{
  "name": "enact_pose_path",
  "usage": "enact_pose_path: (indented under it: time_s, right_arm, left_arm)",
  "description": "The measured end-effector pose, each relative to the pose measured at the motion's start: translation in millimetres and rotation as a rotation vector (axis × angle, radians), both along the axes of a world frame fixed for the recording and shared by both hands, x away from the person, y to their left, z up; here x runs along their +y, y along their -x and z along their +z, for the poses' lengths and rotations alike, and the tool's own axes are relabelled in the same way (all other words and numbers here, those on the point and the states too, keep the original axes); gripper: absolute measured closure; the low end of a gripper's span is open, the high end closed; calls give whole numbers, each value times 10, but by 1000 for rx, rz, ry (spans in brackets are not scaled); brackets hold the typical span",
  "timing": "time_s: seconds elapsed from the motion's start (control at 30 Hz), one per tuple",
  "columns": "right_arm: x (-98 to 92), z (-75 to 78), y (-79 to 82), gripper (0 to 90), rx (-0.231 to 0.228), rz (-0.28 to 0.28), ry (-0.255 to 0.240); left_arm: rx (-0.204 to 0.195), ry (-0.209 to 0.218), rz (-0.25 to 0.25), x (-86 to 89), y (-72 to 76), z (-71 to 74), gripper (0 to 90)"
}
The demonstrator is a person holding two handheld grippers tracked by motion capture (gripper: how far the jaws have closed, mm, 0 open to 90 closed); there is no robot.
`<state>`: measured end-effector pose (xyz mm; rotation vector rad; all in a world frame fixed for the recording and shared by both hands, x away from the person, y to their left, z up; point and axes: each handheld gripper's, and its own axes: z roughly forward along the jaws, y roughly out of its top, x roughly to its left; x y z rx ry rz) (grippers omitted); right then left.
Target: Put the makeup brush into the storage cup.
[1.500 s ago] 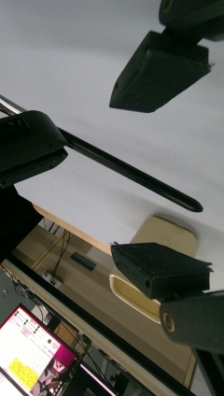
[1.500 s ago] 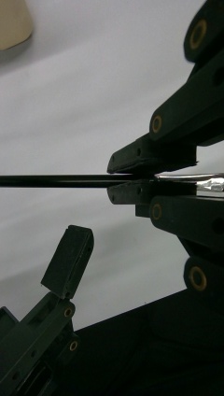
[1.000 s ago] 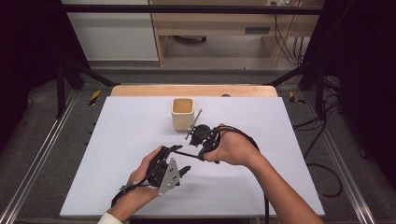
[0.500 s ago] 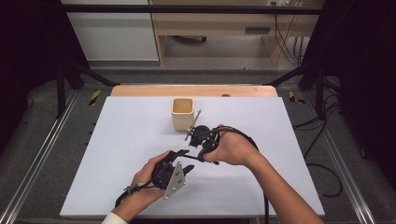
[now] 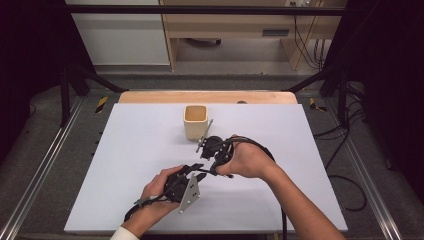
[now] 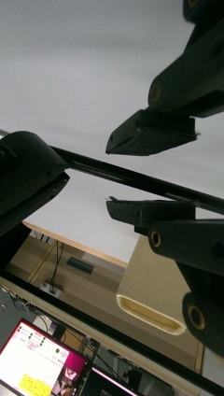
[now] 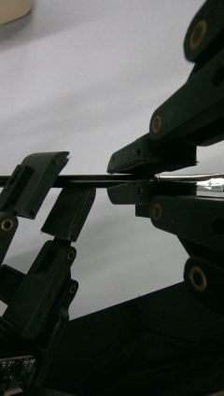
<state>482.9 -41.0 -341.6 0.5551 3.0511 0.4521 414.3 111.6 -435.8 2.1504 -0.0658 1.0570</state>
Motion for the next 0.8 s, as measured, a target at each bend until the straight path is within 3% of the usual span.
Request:
enact_pose_path:
  time_s: [0.03,0.2,0.23,0.27,0.3,0.33,0.37,0.4,0.63,0.67,0.7,0.73,0.77,0.8]
  right_arm:
    - [0,-8,-5,839,-2,7,-3]
    - [15,-12,-1,839,4,10,0]
    - [20,-17,0,839,4,20,-2]
    - [20,-17,0,839,4,20,-2]
    - [28,-20,6,839,6,23,0]
    - [29,-22,9,839,8,24,1]
    - [29,-22,9,839,8,24,1]
    - [36,-23,17,839,16,15,3]
    - [44,-39,18,832,23,24,-7]
    - [43,-38,17,800,21,21,-8]
    - [34,-47,21,719,-6,30,-15]
    - [34,-47,21,719,-6,30,-15]
    - [10,-57,36,640,-23,35,-23]
    - [10,-57,36,640,-23,35,-23]
  left_arm:
    - [-14,-48,5,16,2,27,693]
    - [-19,-44,-4,-2,19,8,720]
    - [-28,-73,-7,0,22,17,730]
    - [-28,-73,-7,0,22,17,737]
    - [-14,-31,-13,-16,28,-16,750]
    - [-14,-31,-13,-16,28,-16,763]
    - [-22,-75,-11,-1,30,14,763]
    - [-24,-86,-11,3,32,22,780]
    - [-12,-128,-28,-3,57,-9,836]
    - [-12,-130,-28,-1,57,-8,836]
    - [2,-83,-35,-15,54,-39,837]
    - [-11,-132,-28,4,51,-11,837]
    - [-4,-128,-21,17,50,-21,837]
    - [-4,-128,-21,17,50,-21,837]
